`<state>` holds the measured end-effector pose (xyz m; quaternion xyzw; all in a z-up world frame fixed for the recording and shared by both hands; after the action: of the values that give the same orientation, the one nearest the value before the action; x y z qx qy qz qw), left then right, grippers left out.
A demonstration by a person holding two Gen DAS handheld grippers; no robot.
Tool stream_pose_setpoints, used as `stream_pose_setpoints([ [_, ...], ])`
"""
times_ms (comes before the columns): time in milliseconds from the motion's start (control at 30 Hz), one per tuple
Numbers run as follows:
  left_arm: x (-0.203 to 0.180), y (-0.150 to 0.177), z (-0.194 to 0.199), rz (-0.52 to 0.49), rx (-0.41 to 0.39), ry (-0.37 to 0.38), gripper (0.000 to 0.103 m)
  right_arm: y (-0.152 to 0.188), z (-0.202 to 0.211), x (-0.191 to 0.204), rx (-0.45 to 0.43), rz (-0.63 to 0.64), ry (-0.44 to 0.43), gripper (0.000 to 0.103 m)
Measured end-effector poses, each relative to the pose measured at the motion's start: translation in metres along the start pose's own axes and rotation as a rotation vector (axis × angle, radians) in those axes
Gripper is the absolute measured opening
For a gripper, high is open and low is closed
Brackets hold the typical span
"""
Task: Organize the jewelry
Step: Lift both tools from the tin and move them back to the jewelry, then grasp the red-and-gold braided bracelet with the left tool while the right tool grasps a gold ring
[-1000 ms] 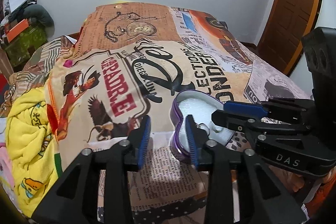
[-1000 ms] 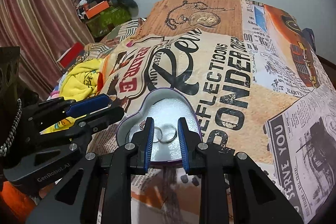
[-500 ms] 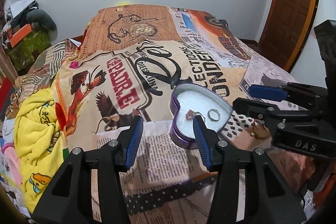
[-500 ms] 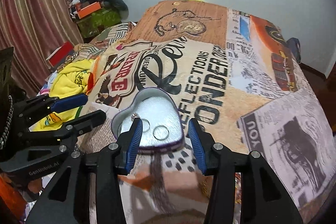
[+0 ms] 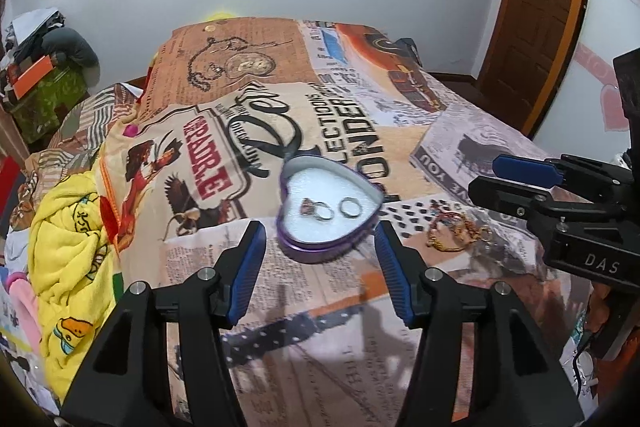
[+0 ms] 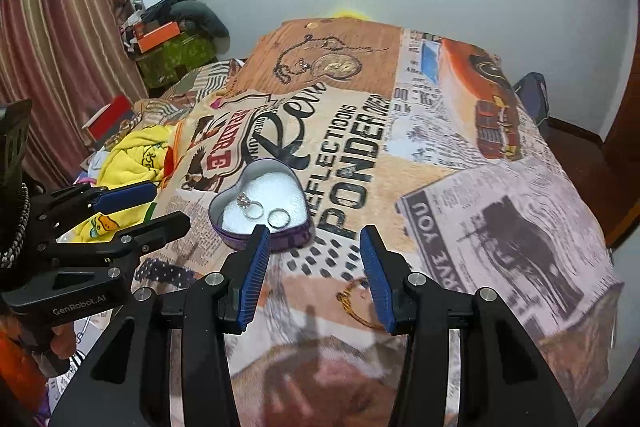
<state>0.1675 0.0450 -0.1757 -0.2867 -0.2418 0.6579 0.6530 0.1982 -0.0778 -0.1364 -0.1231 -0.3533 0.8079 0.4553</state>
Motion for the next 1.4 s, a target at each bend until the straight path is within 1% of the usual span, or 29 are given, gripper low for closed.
stream_pose_setpoints([
  [233, -0.031, 0.001, -0.007, -0.019, 0.023, 0.04, 0.057, 0.014, 0.017, -0.028, -0.012, -0.05, 0.036, 0.048],
  [400, -0.053, 0.011, -0.03, -0.013, 0.083, 0.085, 0.057, 0.031, 0.02, -0.051, 0.003, -0.109, 0.058, 0.048],
  [567, -0.072, 0.029, -0.058, -0.033, 0.163, 0.11, 0.057, 0.051, 0.014, -0.076, 0.05, -0.153, 0.076, 0.048],
  [667, -0.08, 0.037, -0.072, -0.052, 0.197, 0.113, 0.057, 0.065, 0.009, -0.09, 0.088, -0.168, 0.094, 0.048],
  [767, -0.084, 0.042, -0.083, -0.055, 0.223, 0.126, 0.057, 0.075, 0.002, -0.101, 0.123, -0.188, 0.091, 0.048],
  [867, -0.089, 0.04, -0.09, -0.067, 0.221, 0.132, 0.057, 0.079, -0.004, -0.104, 0.142, -0.192, 0.085, 0.048],
  [1000, -0.095, 0.032, -0.099, -0.072, 0.213, 0.146, 0.057, 0.077, -0.012, -0.101, 0.146, -0.175, 0.063, 0.048],
  [1067, -0.095, 0.029, -0.104, -0.054, 0.214, 0.163, 0.05, 0.077, -0.017, -0.098, 0.158, -0.151, 0.055, 0.048],
  [1133, -0.095, 0.028, -0.109, -0.038, 0.218, 0.176, 0.038, 0.078, -0.024, -0.094, 0.175, -0.13, 0.042, 0.048],
  [1267, -0.096, 0.026, -0.114, -0.022, 0.218, 0.192, 0.029, 0.08, -0.034, -0.093, 0.194, -0.111, 0.026, 0.048],
  [1333, -0.097, 0.026, -0.116, -0.02, 0.22, 0.203, 0.022, 0.079, -0.036, -0.092, 0.197, -0.092, 0.026, 0.048],
  [1400, -0.1, 0.026, -0.118, -0.031, 0.221, 0.204, 0.02, 0.08, -0.039, -0.09, 0.206, -0.065, 0.028, 0.048],
])
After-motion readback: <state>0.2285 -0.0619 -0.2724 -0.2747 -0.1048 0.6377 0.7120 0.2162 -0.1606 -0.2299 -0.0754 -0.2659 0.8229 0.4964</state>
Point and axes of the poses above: each gripper's, at about its wrist camera, not at the fingertips, and z roughly against the way its jaws point, x to its left, y to its underside, the point moved 6 cm from there along -z, roughly the way its jaws point
